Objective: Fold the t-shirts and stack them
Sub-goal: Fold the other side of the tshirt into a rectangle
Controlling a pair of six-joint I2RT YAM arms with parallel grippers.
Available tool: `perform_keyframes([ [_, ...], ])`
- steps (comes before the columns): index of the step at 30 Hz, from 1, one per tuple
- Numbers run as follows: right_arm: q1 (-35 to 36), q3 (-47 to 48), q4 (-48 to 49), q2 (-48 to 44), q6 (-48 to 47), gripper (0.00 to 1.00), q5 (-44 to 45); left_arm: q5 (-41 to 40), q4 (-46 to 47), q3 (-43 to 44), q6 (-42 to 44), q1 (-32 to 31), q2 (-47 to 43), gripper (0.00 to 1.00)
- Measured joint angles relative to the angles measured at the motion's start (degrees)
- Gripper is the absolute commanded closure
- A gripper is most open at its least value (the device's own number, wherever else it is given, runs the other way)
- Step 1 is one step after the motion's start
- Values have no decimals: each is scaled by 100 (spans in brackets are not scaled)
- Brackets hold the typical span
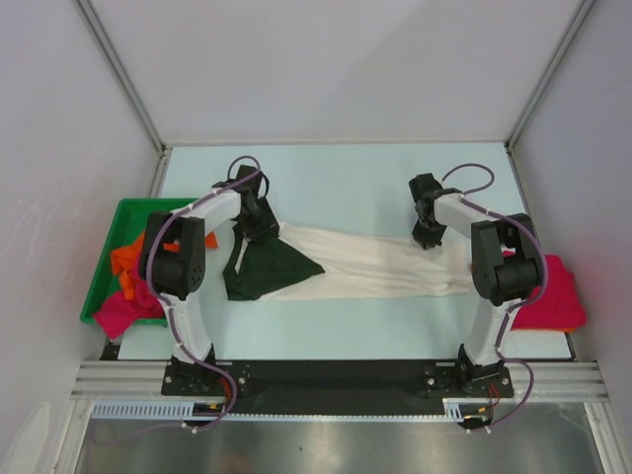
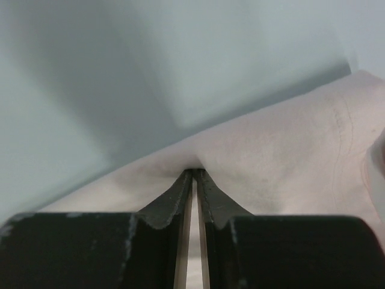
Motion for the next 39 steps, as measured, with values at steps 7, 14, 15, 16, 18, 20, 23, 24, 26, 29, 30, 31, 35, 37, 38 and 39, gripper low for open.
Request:
perform_keyframes([
  [7,-127,732,-127,529,-85,88,-48,-223,-219,802,116,44,507,45],
  [14,-186,1126,-127,813,-105,87,-63,-435,-306,1097,188,66,673,45],
  [15,-201,1237,-129,890,-105,87,-61,-455,-306,1132,192,79,695,45],
  [16,-212,1335,-116,960,-107,87,-63,-468,-308,1150,192,92,702,45],
  [18,-232,1598,33,1147,-101,87,-55,-516,-328,1213,223,138,734,45],
  [20,-243,1860,262,1346,-103,87,-59,-551,-326,1257,229,195,765,45],
  [23,-262,2295,400,1648,-122,85,-57,-557,-321,1272,232,310,782,44],
  [24,-264,2361,442,1690,-133,84,-55,-555,-321,1272,234,350,782,43],
  [26,-264,2378,485,1703,-175,76,-50,-533,-289,1272,247,396,782,39],
  [29,-256,2367,505,1683,-243,59,-11,-444,-160,1270,280,420,769,34],
  [30,-247,2341,503,1648,-284,50,2,-420,-103,1268,282,417,750,33],
  [31,-238,2312,494,1596,-299,47,15,-400,-63,1268,302,413,721,31],
  [35,-153,2210,363,1086,-396,38,177,-332,42,1268,365,337,481,27],
  [37,-57,2065,361,568,-433,40,275,-339,52,1266,398,251,221,27],
  [38,11,1956,352,251,-435,41,326,-343,81,1244,426,166,20,27],
  [39,70,1856,361,-11,-437,46,365,-356,131,1196,428,90,-151,28],
])
